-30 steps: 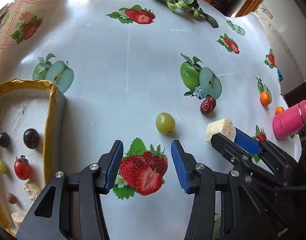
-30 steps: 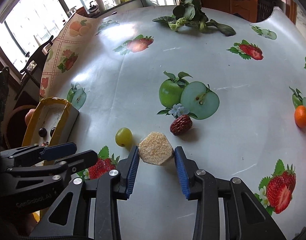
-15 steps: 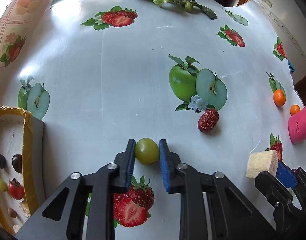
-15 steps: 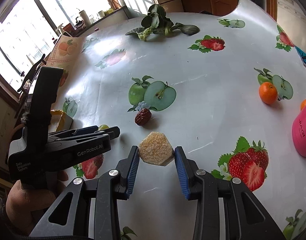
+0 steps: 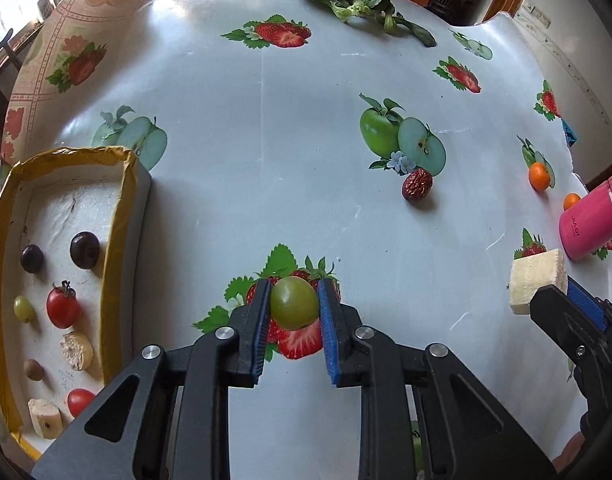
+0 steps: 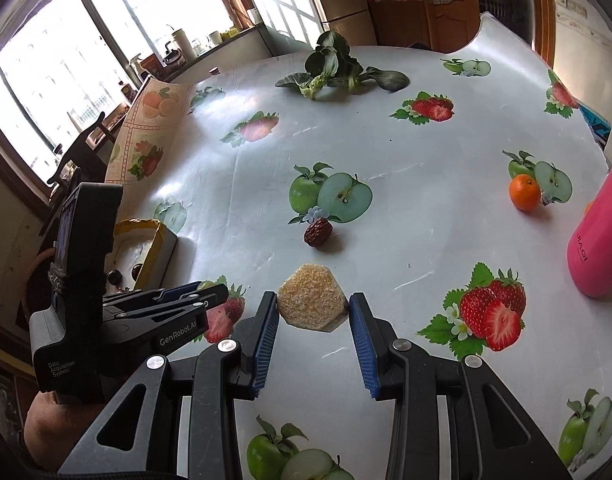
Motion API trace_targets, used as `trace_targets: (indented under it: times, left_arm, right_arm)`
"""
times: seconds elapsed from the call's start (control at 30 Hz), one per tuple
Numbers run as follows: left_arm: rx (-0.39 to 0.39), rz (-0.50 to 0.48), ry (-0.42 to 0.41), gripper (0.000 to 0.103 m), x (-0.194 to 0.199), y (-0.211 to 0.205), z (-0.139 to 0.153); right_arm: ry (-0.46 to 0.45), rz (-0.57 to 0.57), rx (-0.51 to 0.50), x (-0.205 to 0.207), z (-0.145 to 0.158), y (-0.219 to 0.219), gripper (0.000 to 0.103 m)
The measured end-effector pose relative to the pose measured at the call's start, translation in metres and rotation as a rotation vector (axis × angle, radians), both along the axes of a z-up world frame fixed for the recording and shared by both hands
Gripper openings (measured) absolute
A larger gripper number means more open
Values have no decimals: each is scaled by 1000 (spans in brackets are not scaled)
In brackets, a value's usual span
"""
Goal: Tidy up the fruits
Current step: 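Carry the green grape and hexagonal cake with both tools into the yellow tray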
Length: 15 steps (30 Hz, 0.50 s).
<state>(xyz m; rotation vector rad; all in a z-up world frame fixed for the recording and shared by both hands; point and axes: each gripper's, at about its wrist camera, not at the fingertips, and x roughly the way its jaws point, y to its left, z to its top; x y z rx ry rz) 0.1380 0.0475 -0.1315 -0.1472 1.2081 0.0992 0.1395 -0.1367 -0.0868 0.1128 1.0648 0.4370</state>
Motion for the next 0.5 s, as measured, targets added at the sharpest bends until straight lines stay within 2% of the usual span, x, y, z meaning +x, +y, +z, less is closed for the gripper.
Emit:
trace_targets:
  times: [0.5]
  left_arm:
    - [15, 62, -68, 21, -43, 28, 40]
  right_arm:
    - [-32, 61, -1, -33, 25, 31, 37]
